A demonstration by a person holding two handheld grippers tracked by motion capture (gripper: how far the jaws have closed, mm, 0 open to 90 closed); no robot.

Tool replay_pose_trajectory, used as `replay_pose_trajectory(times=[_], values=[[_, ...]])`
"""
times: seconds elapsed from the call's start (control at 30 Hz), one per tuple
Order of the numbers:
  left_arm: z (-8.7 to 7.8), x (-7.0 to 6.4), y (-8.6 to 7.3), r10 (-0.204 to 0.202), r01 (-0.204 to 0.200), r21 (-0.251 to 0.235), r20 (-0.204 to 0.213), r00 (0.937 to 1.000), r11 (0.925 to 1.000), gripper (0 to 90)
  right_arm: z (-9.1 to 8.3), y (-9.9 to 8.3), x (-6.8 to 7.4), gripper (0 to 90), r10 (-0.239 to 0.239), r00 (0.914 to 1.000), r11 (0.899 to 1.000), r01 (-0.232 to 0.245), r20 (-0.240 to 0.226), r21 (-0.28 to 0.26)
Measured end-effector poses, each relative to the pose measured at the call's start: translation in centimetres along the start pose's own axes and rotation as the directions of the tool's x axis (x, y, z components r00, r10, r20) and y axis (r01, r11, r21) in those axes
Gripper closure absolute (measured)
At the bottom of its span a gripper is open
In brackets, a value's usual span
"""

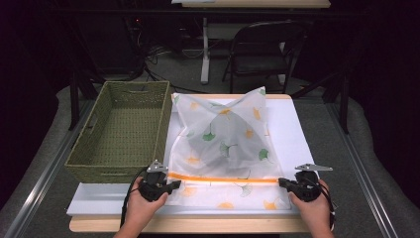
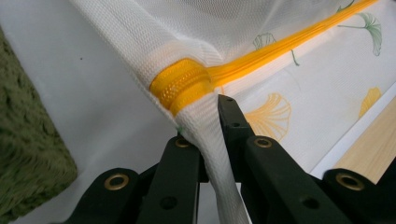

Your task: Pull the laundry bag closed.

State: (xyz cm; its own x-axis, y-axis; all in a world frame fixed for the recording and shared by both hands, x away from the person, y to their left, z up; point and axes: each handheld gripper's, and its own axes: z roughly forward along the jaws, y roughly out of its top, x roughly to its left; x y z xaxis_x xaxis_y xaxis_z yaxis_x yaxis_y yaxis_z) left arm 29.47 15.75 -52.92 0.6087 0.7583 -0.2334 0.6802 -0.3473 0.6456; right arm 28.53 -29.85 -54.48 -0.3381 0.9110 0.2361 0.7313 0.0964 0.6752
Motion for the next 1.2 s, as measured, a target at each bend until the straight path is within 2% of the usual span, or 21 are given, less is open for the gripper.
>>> replay_pose_trajectory(times=[0.13, 0.23, 0.27, 0.3, 0.37, 0.43, 0.53, 0.57, 0.67, 0.83, 0.93, 0.97, 1.03, 1.2], values=[[-0.1, 0.0, -0.3, -0.005, 0.005, 0.017, -0.005, 1.0000, 0.9998, 86.9, -0.1, -0.1, 0.1, 89.8, -0.005, 1.0000, 1.000, 0.005, -0.004, -0.001], [-0.2, 0.1, -0.5, 0.005, -0.005, 0.030, -0.012, 0.9999, 0.9996, 86.1, -0.1, -0.2, 0.2, 89.7, -0.007, 1.0000, 1.000, 0.007, -0.005, 0.003], [-0.1, -0.1, -0.6, -0.008, 0.008, 0.028, -0.020, 0.9998, 0.9996, 85.3, -0.1, -0.1, 0.2, 89.7, -0.007, 1.0000, 1.000, 0.007, -0.003, 0.007], [-0.2, 0.1, -0.6, 0.014, -0.013, 0.038, -0.022, 0.9997, 0.9992, 84.4, 0.0, -0.2, 0.2, 89.7, -0.005, 1.0000, 1.000, 0.005, -0.001, 0.011], [-0.2, 0.0, -0.7, 0.007, -0.006, 0.041, -0.032, 0.9995, 0.9992, 82.5, 0.1, -0.2, 0.1, 89.7, -0.001, 1.0000, 1.000, 0.002, -0.003, 0.009], [-0.3, 0.2, -0.8, 0.021, -0.019, 0.046, -0.038, 0.9991, 0.9987, 79.6, 0.1, -0.2, 0.2, 89.6, -0.011, 0.9999, 1.000, 0.011, 0.001, 0.007], [-0.4, 0.4, -0.9, 0.016, -0.014, 0.049, -0.040, 0.9991, 0.9987, 75.6, 0.2, -0.2, 0.3, 89.5, -0.013, 0.9999, 1.000, 0.013, 0.008, 0.012], [-0.4, 0.4, -0.9, 0.002, 0.000, 0.048, -0.035, 0.9994, 0.9988, 75.1, 0.3, -0.3, 0.3, 89.5, -0.015, 0.9999, 1.000, 0.015, 0.007, 0.013], [-0.5, 0.6, -1.0, 0.011, -0.009, 0.046, -0.038, 0.9992, 0.9989, 72.1, 0.3, -0.3, 0.3, 89.3, -0.016, 0.9998, 1.000, 0.016, 0.007, 0.012], [-0.7, 0.8, -1.1, 0.000, 0.001, 0.037, -0.046, 0.9989, 0.9993, 64.9, 0.2, -0.2, 0.3, 89.1, -0.018, 0.9998, 1.000, 0.018, 0.006, 0.016], [-0.8, 0.8, -1.2, -0.004, 0.006, 0.036, -0.046, 0.9989, 0.9993, 61.2, 0.2, -0.2, 0.3, 84.6, -0.016, 0.9999, 1.000, 0.016, 0.003, 0.011], [-0.8, 0.9, -1.2, 0.006, -0.004, 0.037, -0.052, 0.9986, 0.9993, 59.8, 0.2, -0.2, 0.3, 83.6, -0.017, 0.9998, 1.000, 0.017, 0.004, 0.009], [-0.9, 0.8, -1.3, -0.010, 0.012, 0.035, -0.053, 0.9985, 0.9993, 57.4, 0.2, -0.2, 0.4, 81.2, -0.024, 0.9997, 1.000, 0.024, 0.010, 0.001], [-1.0, 0.9, -1.4, -0.017, 0.018, 0.028, -0.058, 0.9982, 0.9994, 54.1, 0.2, -0.2, 0.5, 76.1, -0.030, 0.9995, 1.000, 0.030, 0.006, 0.000]])
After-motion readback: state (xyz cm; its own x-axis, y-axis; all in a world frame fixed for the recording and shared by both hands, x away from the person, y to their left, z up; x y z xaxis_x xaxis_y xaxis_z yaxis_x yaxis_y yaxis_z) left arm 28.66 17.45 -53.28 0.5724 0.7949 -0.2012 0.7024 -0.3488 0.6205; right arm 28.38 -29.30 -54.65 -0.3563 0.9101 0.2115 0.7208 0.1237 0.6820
